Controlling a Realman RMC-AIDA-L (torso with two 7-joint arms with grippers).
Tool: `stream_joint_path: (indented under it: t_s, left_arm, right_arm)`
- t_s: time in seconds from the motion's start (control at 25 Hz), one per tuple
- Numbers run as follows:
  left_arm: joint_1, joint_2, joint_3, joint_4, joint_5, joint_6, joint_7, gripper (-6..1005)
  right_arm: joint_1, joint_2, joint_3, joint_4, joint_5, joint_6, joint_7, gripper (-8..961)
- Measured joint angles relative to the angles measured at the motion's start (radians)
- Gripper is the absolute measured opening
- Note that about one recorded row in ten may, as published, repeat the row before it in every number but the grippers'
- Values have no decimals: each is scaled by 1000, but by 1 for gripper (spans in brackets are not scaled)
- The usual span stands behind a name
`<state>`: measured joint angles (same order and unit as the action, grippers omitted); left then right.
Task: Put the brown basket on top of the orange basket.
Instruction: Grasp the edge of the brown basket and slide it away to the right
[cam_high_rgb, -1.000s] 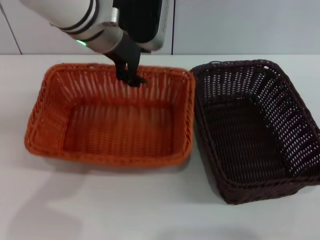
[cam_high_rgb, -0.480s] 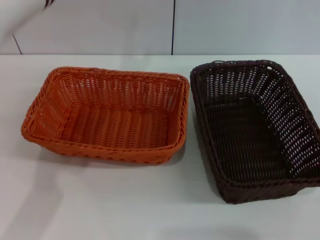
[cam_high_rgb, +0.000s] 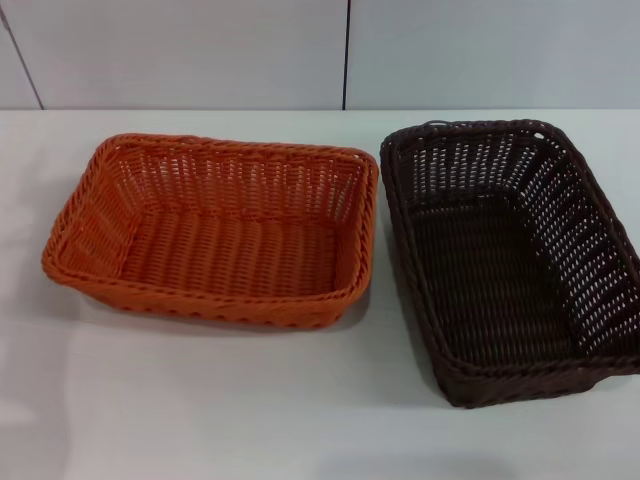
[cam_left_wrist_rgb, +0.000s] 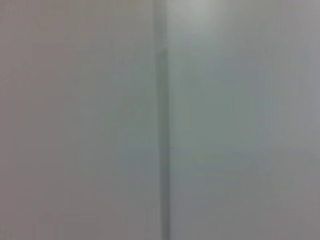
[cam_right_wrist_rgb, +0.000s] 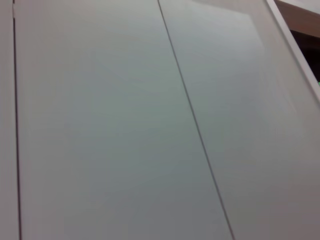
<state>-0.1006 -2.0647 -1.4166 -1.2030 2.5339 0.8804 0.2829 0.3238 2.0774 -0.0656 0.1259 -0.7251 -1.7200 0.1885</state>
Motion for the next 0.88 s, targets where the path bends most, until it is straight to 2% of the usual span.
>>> stream_joint_path:
  t_s: [0.08,0.12,0.16,0.24,0.28,0.36,0.4,0.64,0.76,0.88]
  left_arm:
    - [9,0,-5,39,0,25,-42,752]
    - [10,0,-13,174,1,106,-120,751]
    - [6,1,-15,227,1,141,-145,751]
    - [-29,-1,-15,441,3,297,-193,751]
    - [-29,-1,-15,441,3,297,-193,751]
    - [-78,-4,-15,680,-12,458,-259,751]
    - [-84,-5,-15,729,-26,487,-282,751]
    - [-81,-5,-15,809,-88,517,-316,751]
    - [-82,-2,-13,832,-97,516,-317,751]
    - [-89,-2,-11,842,-97,516,-316,752]
  right_arm:
    - [5,-1,0,-1,-15,-5,0,735]
    - [7,-1,0,-2,-28,-11,0,735]
    - [7,-1,0,-2,-44,-20,0,735]
    - [8,0,0,-3,-81,-45,0,735]
    - [8,0,0,-3,-106,-63,-2,735]
    - [9,0,0,-6,-153,-93,-5,735]
    - [9,0,0,-7,-168,-106,-5,735]
    - [17,-4,0,-14,-245,-174,8,735]
    - [22,-12,0,-65,-315,-129,130,735]
    - [30,-10,0,-194,-403,-66,315,735]
